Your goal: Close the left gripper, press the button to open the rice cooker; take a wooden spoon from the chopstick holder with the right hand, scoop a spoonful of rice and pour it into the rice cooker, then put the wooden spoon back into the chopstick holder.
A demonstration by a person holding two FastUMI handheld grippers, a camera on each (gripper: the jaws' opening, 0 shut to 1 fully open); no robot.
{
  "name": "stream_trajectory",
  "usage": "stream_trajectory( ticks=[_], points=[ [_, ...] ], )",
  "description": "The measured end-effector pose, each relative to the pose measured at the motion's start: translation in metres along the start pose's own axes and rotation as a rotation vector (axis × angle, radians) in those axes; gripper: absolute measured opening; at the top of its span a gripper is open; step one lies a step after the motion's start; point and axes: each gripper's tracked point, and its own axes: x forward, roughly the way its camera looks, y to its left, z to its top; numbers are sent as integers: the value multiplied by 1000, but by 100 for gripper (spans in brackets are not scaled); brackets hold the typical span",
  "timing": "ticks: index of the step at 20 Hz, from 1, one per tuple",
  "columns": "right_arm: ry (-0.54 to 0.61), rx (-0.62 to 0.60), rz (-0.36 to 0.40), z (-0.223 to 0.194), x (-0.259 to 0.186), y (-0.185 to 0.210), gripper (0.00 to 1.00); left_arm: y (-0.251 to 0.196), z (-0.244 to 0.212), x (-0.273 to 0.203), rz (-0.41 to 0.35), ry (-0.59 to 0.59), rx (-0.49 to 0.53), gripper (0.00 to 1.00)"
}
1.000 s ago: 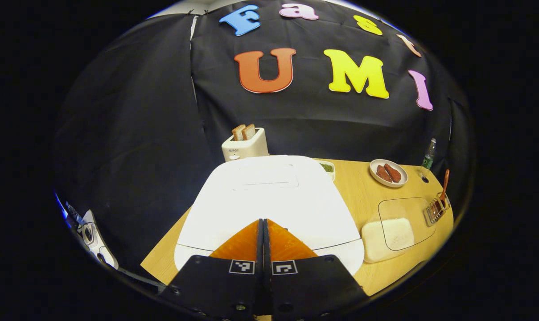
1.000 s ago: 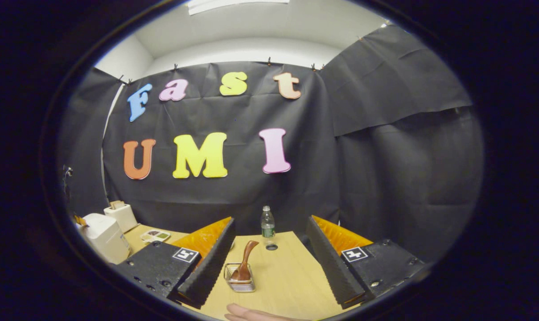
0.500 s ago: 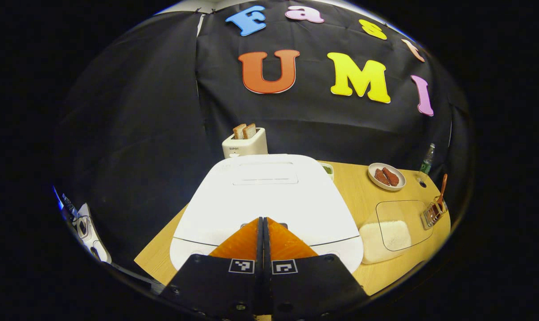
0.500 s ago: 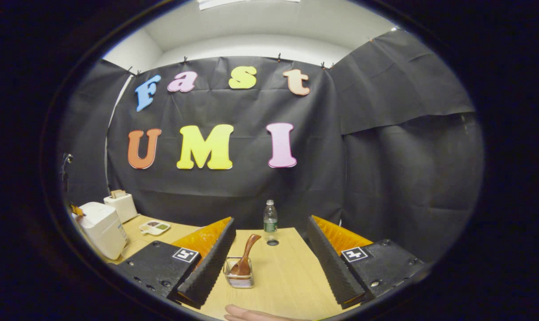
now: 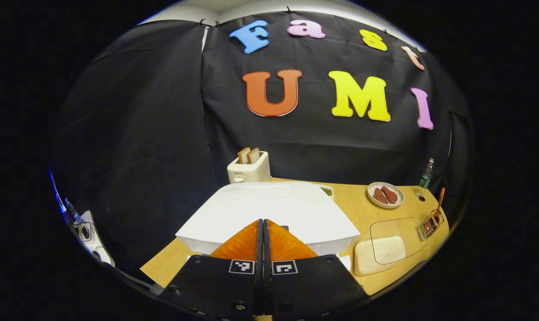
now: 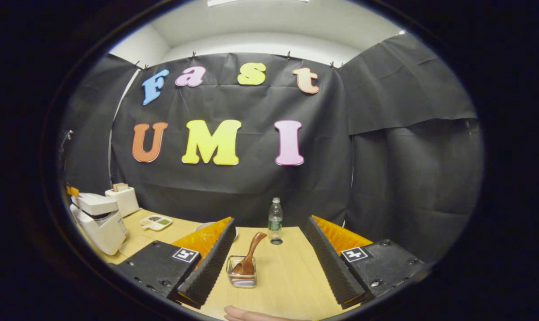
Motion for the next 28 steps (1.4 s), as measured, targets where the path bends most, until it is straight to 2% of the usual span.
stream_trajectory(
  ticks=[3,4,5,6,7,8,9,14,16,18,20,28],
  points=[
    [-8,-27,-13,12,12,2,100,3,42,-20,-4,-116,-74,3],
    [-17,-29,-7,16,16,5,100,-4,50,-30,-39,-130,-92,0],
    [-21,-26,-8,17,19,4,100,-12,54,-41,-79,-143,-100,17],
    [-23,-15,-3,16,22,4,100,-15,57,-50,-88,-166,-96,48],
    [-26,1,9,16,24,8,100,-17,64,-60,-89,-203,-83,60],
    [-24,12,17,14,27,11,100,-16,70,-66,-85,-229,-67,90],
    [-17,17,20,10,31,13,100,-17,72,-74,-83,-254,-50,94],
    [116,57,21,-33,61,14,100,-37,67,-114,-123,-317,-18,94],
    [160,74,35,-49,74,19,100,-38,60,-124,-110,-338,13,94],
    [192,80,40,-63,89,20,100,-40,49,-130,-89,-337,10,94],
    [219,76,31,-76,105,21,100,-48,42,-132,-99,-335,6,94],
    [369,94,110,-142,157,46,100,-52,42,-138,-110,-359,14,94]
  ],
)
